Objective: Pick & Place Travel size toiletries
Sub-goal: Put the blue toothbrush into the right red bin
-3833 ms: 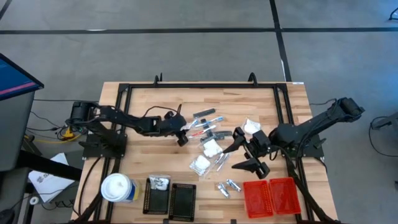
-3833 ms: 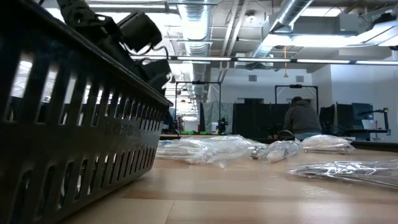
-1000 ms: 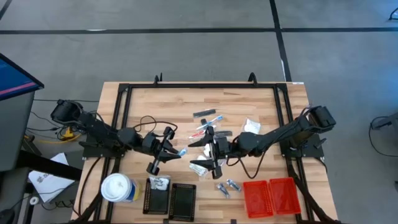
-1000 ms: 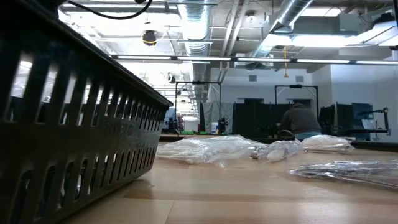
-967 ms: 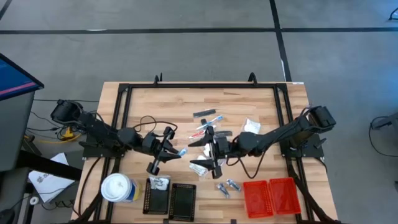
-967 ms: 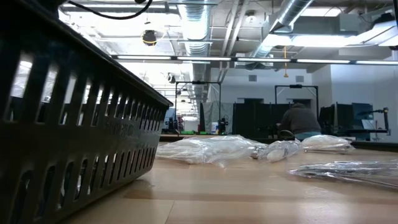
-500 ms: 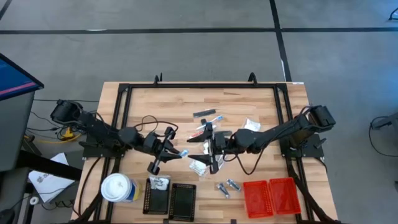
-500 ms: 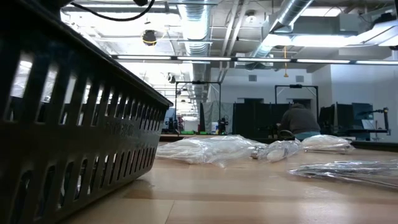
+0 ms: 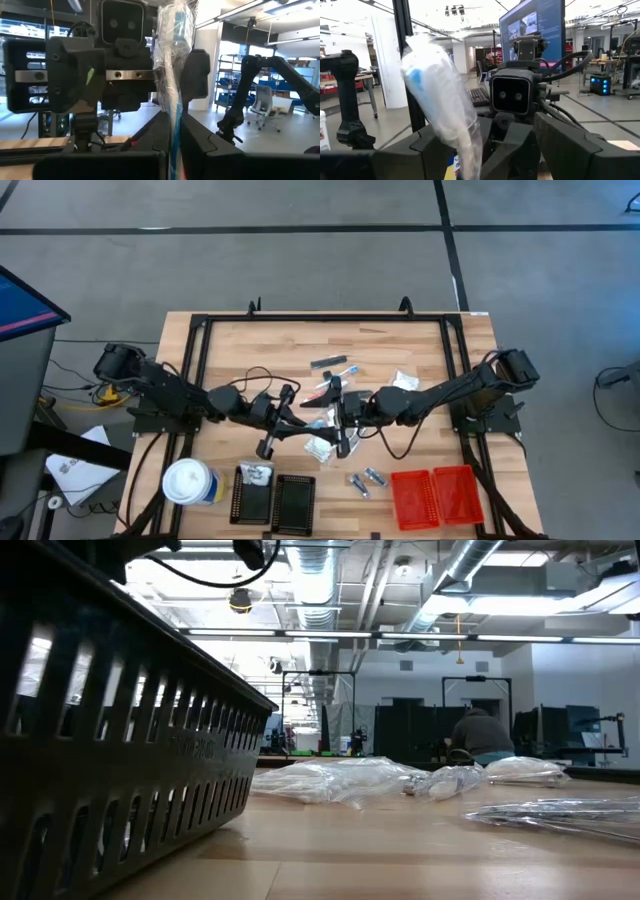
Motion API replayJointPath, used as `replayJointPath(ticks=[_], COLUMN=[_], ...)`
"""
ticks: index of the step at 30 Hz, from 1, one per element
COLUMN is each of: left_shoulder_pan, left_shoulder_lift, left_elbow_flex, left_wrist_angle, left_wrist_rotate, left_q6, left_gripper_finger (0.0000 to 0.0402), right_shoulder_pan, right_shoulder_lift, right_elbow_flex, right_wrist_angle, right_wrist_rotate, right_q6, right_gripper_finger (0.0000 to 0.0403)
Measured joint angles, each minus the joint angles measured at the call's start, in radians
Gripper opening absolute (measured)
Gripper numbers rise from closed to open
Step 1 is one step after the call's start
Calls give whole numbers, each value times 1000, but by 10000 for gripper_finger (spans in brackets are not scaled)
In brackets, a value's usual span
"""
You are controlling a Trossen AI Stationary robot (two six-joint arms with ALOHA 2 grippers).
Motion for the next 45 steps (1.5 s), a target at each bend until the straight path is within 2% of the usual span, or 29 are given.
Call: replayJointPath(ticks=[18,23,31,33,37,42,45], left_shoulder_pan=[-6,-5,-6,-6,-5,-6,-6], left_shoulder_lift=[-23,-47,-70,-70,-71,-72,-72], left_elbow_flex=[8,-12,-26,-26,-26,-26,-26], left_wrist_angle=[-19,-23,-22,-27,-35,-39,-43], left_wrist_rotate=[-20,-35,-42,-42,-42,-41,-40], left_q6=[24,24,12,12,13,13,13], left_gripper_finger=[13,14,18,25,29,10,11], right_shoulder_pan=[4,8,9,9,9,9,9], right_shoulder_lift=[0,0,-3,-3,-2,-2,-2], right_elbow_flex=[0,0,0,0,0,0,0], right_wrist_angle=[-21,-33,-51,-51,-54,-54,-55], right_wrist_rotate=[0,-1,-9,-9,-9,-9,-13], right_q6=[15,16,11,12,22,18,14], right_gripper_finger=[255,202,23,17,32,9,23])
